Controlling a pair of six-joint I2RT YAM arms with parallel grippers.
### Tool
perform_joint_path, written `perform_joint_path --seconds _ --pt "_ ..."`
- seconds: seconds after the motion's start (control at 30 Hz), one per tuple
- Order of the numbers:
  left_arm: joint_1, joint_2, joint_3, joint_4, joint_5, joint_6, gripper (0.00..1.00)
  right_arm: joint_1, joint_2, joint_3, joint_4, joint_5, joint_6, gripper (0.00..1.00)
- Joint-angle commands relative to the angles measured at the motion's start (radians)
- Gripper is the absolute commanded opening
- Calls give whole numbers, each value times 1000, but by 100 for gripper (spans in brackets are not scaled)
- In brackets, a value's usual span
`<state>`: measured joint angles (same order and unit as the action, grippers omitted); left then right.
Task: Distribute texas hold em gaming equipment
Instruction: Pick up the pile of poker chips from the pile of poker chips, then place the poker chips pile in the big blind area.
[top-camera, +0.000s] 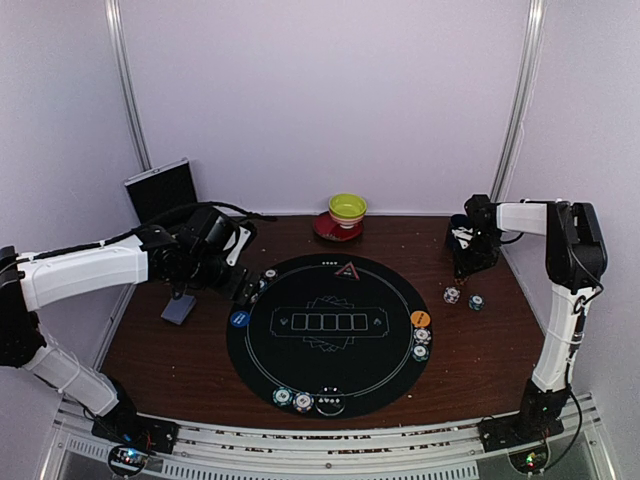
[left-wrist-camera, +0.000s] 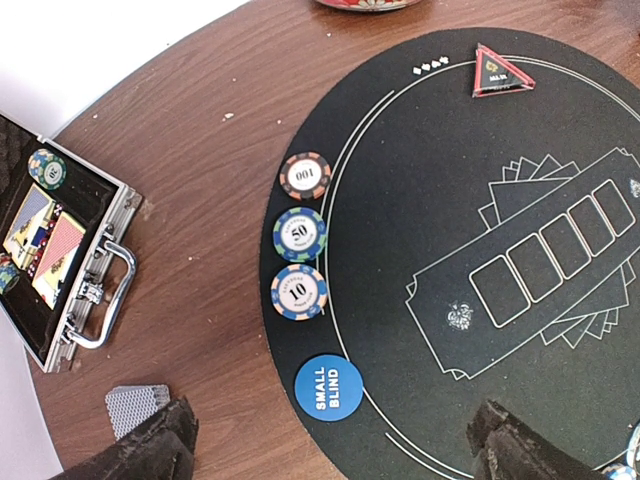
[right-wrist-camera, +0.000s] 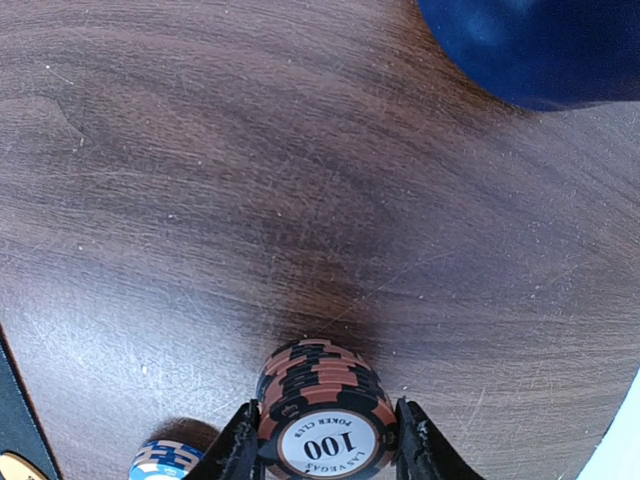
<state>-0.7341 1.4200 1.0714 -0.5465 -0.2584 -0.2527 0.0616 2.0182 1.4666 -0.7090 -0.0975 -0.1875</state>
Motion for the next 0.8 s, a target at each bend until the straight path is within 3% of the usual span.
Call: perform_joint_path --seconds 0.0,0.77 --pt "4 7 6 37 -13 10 98 4 -23 -5 14 -4 -5 33" --pt "3 7 7 32 -24 9 98 50 -187 -22 9 -71 -26 27"
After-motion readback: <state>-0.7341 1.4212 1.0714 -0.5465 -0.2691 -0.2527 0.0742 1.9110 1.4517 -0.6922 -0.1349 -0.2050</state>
